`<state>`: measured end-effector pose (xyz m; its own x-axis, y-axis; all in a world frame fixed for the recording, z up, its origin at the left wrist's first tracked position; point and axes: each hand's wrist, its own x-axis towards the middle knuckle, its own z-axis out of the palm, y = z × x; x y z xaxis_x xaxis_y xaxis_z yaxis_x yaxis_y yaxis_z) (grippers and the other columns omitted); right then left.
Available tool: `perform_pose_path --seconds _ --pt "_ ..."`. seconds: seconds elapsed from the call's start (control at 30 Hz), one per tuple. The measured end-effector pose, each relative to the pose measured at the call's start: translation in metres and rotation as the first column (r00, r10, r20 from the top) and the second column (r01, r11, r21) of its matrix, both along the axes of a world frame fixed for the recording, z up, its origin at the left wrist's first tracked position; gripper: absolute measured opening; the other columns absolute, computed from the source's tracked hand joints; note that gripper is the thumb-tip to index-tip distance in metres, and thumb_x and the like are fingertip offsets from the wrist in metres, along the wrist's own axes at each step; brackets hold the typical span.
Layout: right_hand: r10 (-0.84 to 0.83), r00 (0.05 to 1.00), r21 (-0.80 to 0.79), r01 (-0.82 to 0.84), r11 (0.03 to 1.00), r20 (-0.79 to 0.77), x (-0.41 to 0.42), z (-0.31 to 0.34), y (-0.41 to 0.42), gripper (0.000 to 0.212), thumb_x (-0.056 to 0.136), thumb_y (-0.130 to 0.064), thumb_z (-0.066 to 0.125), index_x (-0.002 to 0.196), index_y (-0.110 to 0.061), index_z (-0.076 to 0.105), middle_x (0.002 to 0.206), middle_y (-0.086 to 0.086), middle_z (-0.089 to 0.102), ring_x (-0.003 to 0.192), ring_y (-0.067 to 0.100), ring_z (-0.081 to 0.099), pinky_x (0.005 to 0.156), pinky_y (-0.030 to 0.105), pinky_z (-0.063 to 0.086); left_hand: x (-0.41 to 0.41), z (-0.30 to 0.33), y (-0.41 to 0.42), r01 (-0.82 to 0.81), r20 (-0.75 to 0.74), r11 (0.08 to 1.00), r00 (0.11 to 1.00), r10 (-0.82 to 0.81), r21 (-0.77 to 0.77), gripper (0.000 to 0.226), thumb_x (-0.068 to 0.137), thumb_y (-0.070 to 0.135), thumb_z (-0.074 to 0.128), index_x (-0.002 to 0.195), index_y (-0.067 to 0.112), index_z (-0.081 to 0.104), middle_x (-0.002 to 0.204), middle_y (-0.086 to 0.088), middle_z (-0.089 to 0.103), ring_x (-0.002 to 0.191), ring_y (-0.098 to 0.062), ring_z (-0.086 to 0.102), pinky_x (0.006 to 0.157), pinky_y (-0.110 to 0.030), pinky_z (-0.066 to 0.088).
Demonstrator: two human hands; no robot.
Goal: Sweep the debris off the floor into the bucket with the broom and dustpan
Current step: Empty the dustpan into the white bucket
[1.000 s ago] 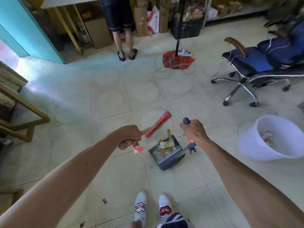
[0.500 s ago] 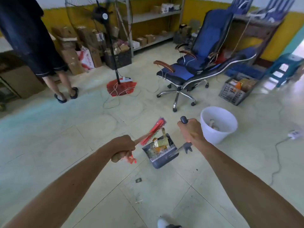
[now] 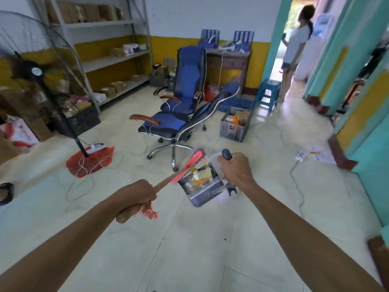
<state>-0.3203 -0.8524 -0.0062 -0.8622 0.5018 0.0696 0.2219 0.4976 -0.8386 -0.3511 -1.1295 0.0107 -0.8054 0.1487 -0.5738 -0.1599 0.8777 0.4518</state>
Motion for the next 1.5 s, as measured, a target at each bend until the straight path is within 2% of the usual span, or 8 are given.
perform_pose_path --seconds 0.2,0.37,0.47,0.73,1.0,1.13,1.2,1.5 --pt "-0.126 0.985 -0.088 0.117 0.989 -0.114 -0.041 0.032 0.047 0.032 0.087 -0.027 0.065 0.062 -0.007 0.061 0.054 0.004 0.06 0.037 0.011 0.054 0.039 0.021 0.041 -0.057 0.032 0.034 0.144 -0.106 0.989 0.984 -0.146 -0.03 0.019 0.096 0.012 0.05 0.096 -0.003 0.062 0.052 -0.003 0.061 0.031 -0.012 0.05 0.041 -0.02 0.041" --pt "-0.198 0.969 0.032 0.205 0.978 -0.145 -0.074 0.044 0.079 0.035 0.089 -0.028 0.065 0.061 -0.008 0.062 0.055 0.008 0.061 0.041 0.012 0.052 0.043 0.024 0.041 -0.108 0.037 0.056 0.218 -0.111 0.976 0.97 -0.215 0.014 0.015 0.096 0.01 0.049 0.085 0.006 0.059 0.056 -0.007 0.059 0.031 -0.013 0.049 0.039 -0.021 0.04" --pt "-0.204 0.972 0.137 0.22 0.966 -0.119 -0.098 0.042 0.089 0.042 0.09 -0.025 0.065 0.051 -0.018 0.05 0.046 0.001 0.048 0.031 0.002 0.047 0.032 0.009 0.03 -0.14 0.03 0.072 0.268 -0.077 0.963 0.961 -0.264 0.042 0.022 0.093 0.011 0.048 0.096 -0.006 0.062 0.067 -0.014 0.063 0.045 -0.022 0.052 0.054 -0.031 0.045" --pt "-0.194 0.981 0.394 0.179 0.901 -0.002 -0.158 0.026 0.095 0.053 0.09 -0.025 0.065 0.047 -0.018 0.035 0.044 0.0 0.036 0.043 0.016 0.042 0.04 0.025 0.027 -0.21 0.0 0.12 0.296 0.013 0.933 0.952 -0.305 0.206 0.012 0.095 0.007 0.048 0.091 0.001 0.057 0.073 -0.018 0.064 0.044 -0.02 0.05 0.049 -0.028 0.04" --pt "0.037 0.936 0.619 -0.261 0.741 0.351 -0.194 0.015 0.061 0.026 0.09 -0.028 0.06 0.069 -0.013 0.053 0.067 -0.003 0.046 0.07 0.027 0.06 0.06 0.027 0.036 -0.266 -0.033 0.086 0.152 0.146 0.932 0.967 -0.209 0.329 0.014 0.095 0.007 0.05 0.096 -0.001 0.061 0.06 -0.013 0.064 0.045 -0.022 0.055 0.041 -0.022 0.038" --pt "0.106 0.866 0.651 -0.442 0.617 0.488 -0.194 -0.011 0.027 0.023 0.091 -0.029 0.058 0.083 -0.008 0.062 0.089 0.014 0.065 0.067 0.029 0.06 0.044 0.023 0.026 -0.268 -0.049 0.054 0.095 0.21 0.93 0.961 -0.179 0.355 0.021 0.096 0.007 0.05 0.11 -0.005 0.059 0.057 -0.012 0.066 0.052 -0.028 0.066 0.037 -0.02 0.038" --pt "0.121 0.846 0.682 -0.496 0.537 0.52 -0.191 -0.022 0.009 0.024 0.09 -0.027 0.06 0.092 -0.005 0.069 0.091 0.016 0.069 0.072 0.033 0.066 0.05 0.026 0.035 -0.258 -0.055 0.041 0.04 0.243 0.915 0.959 -0.148 0.401 0.022 0.097 0.005 0.049 0.112 -0.009 0.057 0.05 -0.008 0.064 0.044 -0.024 0.062 0.034 -0.02 0.036" --pt "0.175 0.7 0.589 -0.688 0.424 0.692 -0.172 -0.063 -0.038 0.017 0.091 -0.017 0.058 0.093 -0.004 0.069 0.09 0.011 0.066 0.077 0.032 0.068 0.063 0.032 0.049 -0.252 -0.052 0.015 -0.047 0.282 0.879 0.954 -0.101 0.474 0.021 0.097 0.004 0.051 0.113 0.004 0.065 0.061 -0.01 0.057 0.041 -0.015 0.048 0.035 -0.02 0.037"
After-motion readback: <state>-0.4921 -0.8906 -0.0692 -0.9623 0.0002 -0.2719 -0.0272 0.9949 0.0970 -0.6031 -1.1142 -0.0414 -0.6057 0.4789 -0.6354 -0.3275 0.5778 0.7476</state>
